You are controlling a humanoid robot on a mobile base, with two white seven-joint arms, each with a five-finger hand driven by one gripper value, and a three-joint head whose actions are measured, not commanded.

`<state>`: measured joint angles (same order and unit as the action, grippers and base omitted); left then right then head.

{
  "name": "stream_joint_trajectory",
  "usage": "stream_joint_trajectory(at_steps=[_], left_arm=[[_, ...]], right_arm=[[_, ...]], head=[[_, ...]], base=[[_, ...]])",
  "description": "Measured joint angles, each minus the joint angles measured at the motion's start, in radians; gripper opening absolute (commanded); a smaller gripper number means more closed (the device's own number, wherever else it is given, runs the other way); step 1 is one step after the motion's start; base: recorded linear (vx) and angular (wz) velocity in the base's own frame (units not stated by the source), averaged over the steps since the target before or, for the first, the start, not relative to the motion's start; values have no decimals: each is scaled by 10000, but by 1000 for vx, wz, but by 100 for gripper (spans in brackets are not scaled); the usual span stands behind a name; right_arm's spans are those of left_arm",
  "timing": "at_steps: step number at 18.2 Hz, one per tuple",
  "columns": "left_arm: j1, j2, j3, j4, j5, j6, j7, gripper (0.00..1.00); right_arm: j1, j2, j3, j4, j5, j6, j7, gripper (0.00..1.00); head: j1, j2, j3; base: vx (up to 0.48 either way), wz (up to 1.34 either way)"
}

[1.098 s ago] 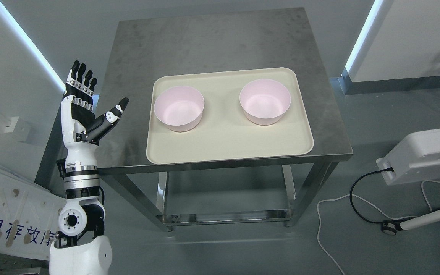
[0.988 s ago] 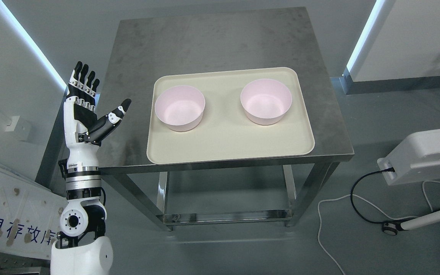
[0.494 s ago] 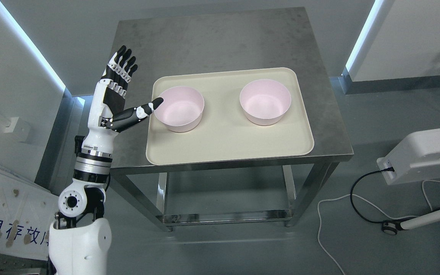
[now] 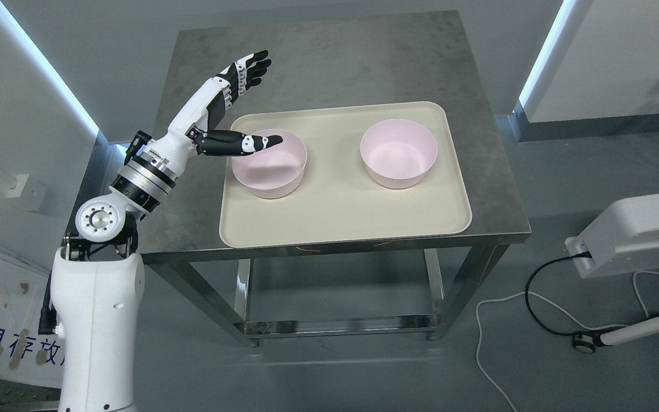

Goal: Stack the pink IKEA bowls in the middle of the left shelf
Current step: 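Reach the left hand toward the pink bowl farther from the tray edge, then grasp the rim of the first pink bowl with the left hand and lift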

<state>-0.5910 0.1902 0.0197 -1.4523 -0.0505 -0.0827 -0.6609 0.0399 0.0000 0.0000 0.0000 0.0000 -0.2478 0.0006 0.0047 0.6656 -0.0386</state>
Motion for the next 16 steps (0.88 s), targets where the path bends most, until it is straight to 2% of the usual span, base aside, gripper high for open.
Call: stream_joint_trajectory(at_steps=[2, 11, 16], left_arm=[[-441, 144, -291, 482, -399, 3, -139, 74], [-1272, 449, -1188, 2170, -1312, 74, -878, 71], [-1533, 484, -1487, 2884, -1984, -190, -895, 56]], right_arm=[[0, 0, 0, 0, 0, 0, 0, 100], [0, 0, 0, 0, 0, 0, 0, 100], [0, 0, 0, 0, 0, 0, 0, 100]], head=[[0, 0, 0], [0, 0, 0], [0, 0, 0]], base=[[0, 0], [0, 0], [0, 0]])
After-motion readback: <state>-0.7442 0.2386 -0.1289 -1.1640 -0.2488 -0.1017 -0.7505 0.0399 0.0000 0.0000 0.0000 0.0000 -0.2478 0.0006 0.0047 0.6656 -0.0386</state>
